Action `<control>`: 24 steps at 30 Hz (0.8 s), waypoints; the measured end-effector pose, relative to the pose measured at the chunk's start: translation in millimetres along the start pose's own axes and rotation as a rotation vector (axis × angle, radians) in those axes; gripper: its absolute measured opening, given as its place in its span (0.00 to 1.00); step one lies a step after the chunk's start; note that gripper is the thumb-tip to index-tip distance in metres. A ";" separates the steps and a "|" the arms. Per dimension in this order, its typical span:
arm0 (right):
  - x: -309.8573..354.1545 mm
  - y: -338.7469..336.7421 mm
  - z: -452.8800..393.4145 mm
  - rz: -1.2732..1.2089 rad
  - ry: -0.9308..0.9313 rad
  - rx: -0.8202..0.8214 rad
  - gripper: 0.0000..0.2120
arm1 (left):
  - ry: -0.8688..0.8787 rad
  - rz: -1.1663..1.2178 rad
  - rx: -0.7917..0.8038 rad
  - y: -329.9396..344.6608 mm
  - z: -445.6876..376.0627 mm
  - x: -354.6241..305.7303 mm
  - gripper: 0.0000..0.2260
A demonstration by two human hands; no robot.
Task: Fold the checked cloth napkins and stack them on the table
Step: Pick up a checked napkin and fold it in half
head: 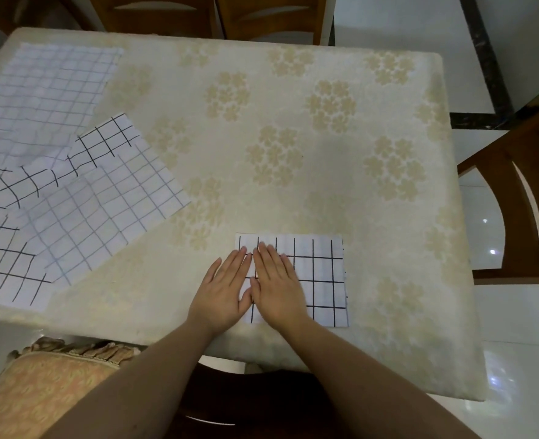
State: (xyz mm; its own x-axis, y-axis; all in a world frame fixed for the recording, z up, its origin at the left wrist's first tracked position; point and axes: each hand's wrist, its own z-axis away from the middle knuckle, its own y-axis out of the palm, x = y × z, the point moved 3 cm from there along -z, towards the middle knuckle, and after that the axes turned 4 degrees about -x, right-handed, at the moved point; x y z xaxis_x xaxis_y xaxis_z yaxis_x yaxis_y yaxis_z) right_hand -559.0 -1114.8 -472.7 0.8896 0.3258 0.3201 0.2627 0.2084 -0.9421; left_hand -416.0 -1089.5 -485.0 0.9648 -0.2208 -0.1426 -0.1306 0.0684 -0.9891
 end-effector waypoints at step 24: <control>2.8 -4.7 24.2 -0.028 0.043 -0.012 0.28 | -0.007 -0.022 0.047 -6.9 -1.3 -2.5 0.30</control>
State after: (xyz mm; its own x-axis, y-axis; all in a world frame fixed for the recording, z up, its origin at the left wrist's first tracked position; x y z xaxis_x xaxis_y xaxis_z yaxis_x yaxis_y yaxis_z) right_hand -566.8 -1092.5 -465.0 0.8970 0.2799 0.3422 0.2922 0.2055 -0.9340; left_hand -417.7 -1090.7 -477.9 0.9690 -0.2161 -0.1200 -0.0983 0.1088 -0.9892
